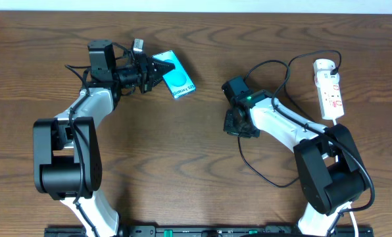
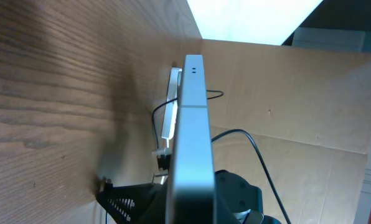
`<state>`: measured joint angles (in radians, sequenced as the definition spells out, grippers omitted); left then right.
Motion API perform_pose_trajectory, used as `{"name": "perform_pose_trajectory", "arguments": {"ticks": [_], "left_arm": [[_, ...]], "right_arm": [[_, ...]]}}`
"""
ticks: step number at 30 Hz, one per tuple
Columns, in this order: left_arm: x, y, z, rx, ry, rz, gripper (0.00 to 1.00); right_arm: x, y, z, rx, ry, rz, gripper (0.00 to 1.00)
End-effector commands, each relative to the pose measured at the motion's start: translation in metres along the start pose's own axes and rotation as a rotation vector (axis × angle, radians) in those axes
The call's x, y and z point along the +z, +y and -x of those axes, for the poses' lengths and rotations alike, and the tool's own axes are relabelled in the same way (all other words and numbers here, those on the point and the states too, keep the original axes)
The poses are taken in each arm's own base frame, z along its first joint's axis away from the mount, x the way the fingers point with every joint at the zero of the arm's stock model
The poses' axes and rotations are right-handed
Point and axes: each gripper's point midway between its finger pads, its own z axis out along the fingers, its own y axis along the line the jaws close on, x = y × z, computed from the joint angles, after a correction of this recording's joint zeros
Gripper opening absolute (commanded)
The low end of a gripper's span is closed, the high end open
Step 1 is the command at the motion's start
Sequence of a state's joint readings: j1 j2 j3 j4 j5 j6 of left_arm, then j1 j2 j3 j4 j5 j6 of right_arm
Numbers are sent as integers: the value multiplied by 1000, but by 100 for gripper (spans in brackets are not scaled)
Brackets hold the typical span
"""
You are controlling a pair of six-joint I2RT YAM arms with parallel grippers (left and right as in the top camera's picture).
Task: Plug charger to phone and switch on socket
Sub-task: 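Grasp the black cable's USB-C plug end with the right gripper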
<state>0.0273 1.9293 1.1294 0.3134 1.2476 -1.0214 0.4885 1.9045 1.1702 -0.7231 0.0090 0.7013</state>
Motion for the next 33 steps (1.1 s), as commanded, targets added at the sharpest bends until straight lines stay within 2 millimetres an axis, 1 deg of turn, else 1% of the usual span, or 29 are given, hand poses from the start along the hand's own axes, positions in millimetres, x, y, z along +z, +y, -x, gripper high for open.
{"name": "perform_pose_trajectory", "arguments": {"ticks": [1, 9, 19, 21, 23, 28, 33], "left_arm": [[1, 0, -3, -4, 26, -12, 7], [1, 0, -3, -4, 27, -13, 7], [1, -1, -4, -4, 33, -16, 7], [1, 0, -4, -4, 33, -16, 7], [1, 0, -4, -4, 33, -16, 8], [1, 0, -4, -5, 33, -16, 7], [1, 0, -4, -4, 33, -16, 7]], "right_arm": [[5, -6, -4, 12, 9, -31, 18], [5, -6, -4, 12, 10, -32, 13], [5, -5, -6, 13, 18, -25, 10], [5, -4, -6, 11, 19, -24, 9], [5, -5, -6, 11, 20, -25, 5], [5, -3, -7, 11, 23, -18, 1], [5, -3, -7, 11, 23, -18, 1]]}}
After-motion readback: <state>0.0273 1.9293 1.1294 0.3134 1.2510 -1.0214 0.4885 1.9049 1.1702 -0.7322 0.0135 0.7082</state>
